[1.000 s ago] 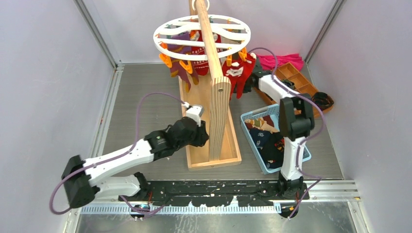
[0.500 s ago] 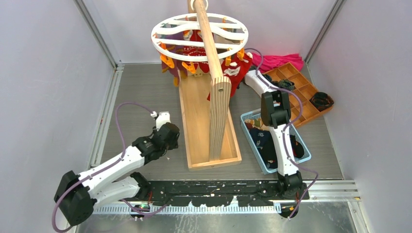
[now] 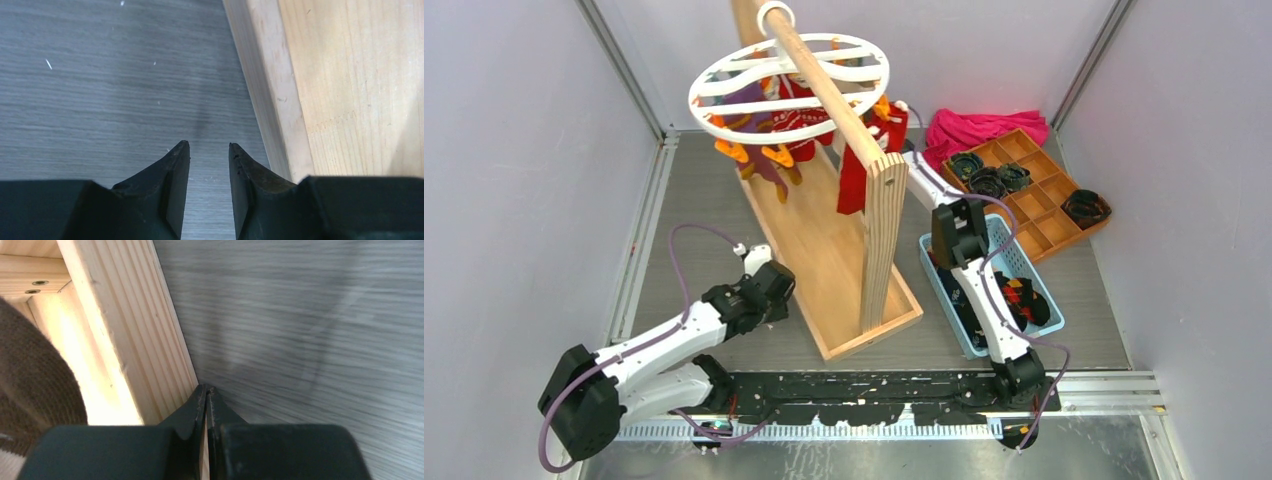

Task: Clip the socks to the hanger
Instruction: Adjust the clothesline at the center of the board.

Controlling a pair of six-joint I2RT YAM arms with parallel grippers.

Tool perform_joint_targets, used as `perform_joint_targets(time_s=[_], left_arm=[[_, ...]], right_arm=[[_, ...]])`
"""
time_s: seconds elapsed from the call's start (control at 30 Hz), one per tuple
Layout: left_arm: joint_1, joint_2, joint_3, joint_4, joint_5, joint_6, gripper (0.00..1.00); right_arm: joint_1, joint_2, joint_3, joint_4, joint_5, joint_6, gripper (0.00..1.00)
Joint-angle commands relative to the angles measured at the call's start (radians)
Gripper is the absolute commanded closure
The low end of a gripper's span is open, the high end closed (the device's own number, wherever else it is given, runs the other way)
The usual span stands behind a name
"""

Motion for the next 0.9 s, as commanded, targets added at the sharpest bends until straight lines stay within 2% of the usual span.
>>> perform_joint_targets(time_s=[0.0, 0.1, 0.23, 0.37, 0.43, 0.57, 0.73, 0.87], left_arm=[[0.005, -0.061, -0.033, -0.035, 0.052, -0.067, 0.64], [0.005, -0.081, -0.062, -0.018, 0.093, -0.097, 0.65], [0.005, -0.086, -0.107, 0.04, 0.166, -0.135, 0.67], [0.005, -0.073, -0.151, 0.151, 0.224, -0.156, 0.7], [0.005, -0.042, -0.159, 0.201, 0.249, -0.165, 0.7], [0.005, 0.049, -0.157, 0.28, 0.274, -0.175, 0.69], [0.005, 0.124, -0.16, 0.394, 0.267, -0.21, 0.69], [0.006, 0.158, -0.139, 0.452, 0.191, -0.229, 0.69]], right_arm=[[0.137, 0.038, 0.098, -0.029, -0.154, 0.05, 0.92], [0.15, 0.044, 0.147, -0.042, -0.115, 0.039, 0.91], [0.085, -0.031, 0.127, -0.06, -0.034, -0.017, 0.87], [0.01, -0.213, -0.067, -0.022, 0.007, -0.127, 0.81], [-0.016, -0.315, -0.179, -0.005, 0.03, -0.196, 0.75], [-0.078, -0.491, -0.352, -0.022, 0.018, -0.303, 0.71], [-0.162, -0.741, -0.593, -0.04, -0.087, -0.452, 0.66], [-0.231, -0.954, -0.763, -0.096, -0.2, -0.605, 0.63]])
